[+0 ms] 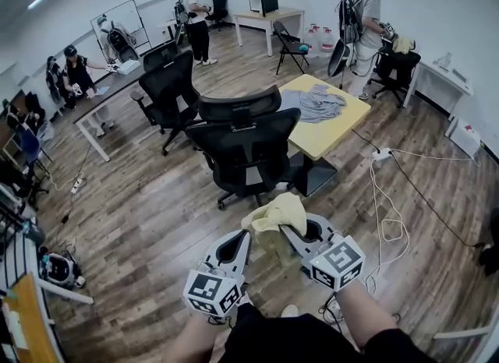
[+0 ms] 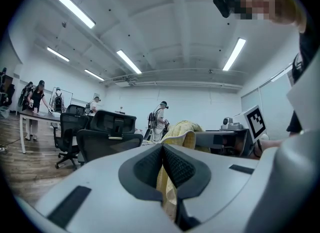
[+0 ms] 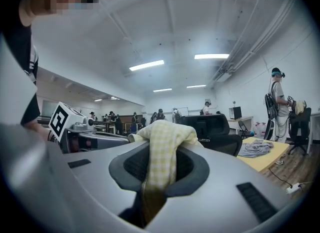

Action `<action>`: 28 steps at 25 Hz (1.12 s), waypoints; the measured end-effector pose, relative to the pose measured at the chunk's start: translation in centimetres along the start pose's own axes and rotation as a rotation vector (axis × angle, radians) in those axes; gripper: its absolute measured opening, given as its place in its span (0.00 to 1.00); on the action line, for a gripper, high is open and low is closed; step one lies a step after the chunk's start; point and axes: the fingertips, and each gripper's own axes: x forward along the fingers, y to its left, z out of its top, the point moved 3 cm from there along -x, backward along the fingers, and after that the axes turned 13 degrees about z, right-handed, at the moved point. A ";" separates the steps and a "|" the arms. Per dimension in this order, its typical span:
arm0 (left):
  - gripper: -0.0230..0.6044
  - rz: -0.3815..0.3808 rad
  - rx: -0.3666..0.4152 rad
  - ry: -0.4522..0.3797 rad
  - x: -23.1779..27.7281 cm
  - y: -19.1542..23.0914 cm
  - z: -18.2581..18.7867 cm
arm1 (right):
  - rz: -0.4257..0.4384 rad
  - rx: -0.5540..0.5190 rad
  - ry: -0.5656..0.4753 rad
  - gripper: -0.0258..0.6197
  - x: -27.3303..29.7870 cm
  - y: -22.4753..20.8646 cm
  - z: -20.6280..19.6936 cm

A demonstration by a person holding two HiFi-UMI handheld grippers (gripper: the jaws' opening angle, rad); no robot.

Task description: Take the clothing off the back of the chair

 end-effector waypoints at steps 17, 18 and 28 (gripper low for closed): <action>0.06 -0.014 -0.006 0.009 0.5 -0.3 0.0 | -0.007 0.008 0.023 0.14 -0.1 0.2 -0.4; 0.06 -0.014 -0.006 0.009 0.5 -0.3 0.0 | -0.007 0.008 0.022 0.14 -0.1 0.1 -0.4; 0.06 -0.015 0.004 0.012 0.3 -0.6 0.1 | -0.004 0.008 0.022 0.14 -0.4 0.3 -0.3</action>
